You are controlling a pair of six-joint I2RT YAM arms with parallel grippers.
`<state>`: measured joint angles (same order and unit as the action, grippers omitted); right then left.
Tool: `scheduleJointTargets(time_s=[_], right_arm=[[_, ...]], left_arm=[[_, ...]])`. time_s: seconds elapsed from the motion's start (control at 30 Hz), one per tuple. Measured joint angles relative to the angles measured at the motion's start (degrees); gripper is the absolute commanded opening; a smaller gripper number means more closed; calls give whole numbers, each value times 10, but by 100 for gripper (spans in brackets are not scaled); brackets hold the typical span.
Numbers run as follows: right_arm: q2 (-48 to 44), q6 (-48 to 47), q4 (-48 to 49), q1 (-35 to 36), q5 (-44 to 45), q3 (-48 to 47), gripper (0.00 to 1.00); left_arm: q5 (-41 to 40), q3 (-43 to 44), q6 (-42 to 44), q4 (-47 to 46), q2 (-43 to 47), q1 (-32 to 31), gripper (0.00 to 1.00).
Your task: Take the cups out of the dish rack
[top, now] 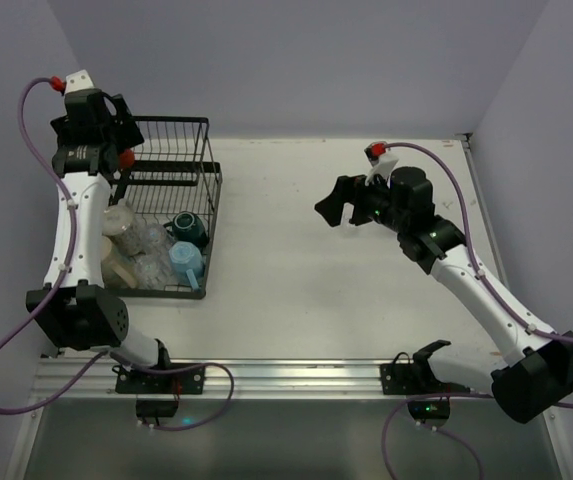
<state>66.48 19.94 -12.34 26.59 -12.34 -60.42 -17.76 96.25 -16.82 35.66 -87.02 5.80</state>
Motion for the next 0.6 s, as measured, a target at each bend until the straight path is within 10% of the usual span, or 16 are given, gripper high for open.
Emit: scheduleJointTargets(time_s=[0.6], right_arm=[[14, 0, 1, 0, -11, 0, 99]], left_arm=[[55, 25, 67, -14, -104, 22, 94]])
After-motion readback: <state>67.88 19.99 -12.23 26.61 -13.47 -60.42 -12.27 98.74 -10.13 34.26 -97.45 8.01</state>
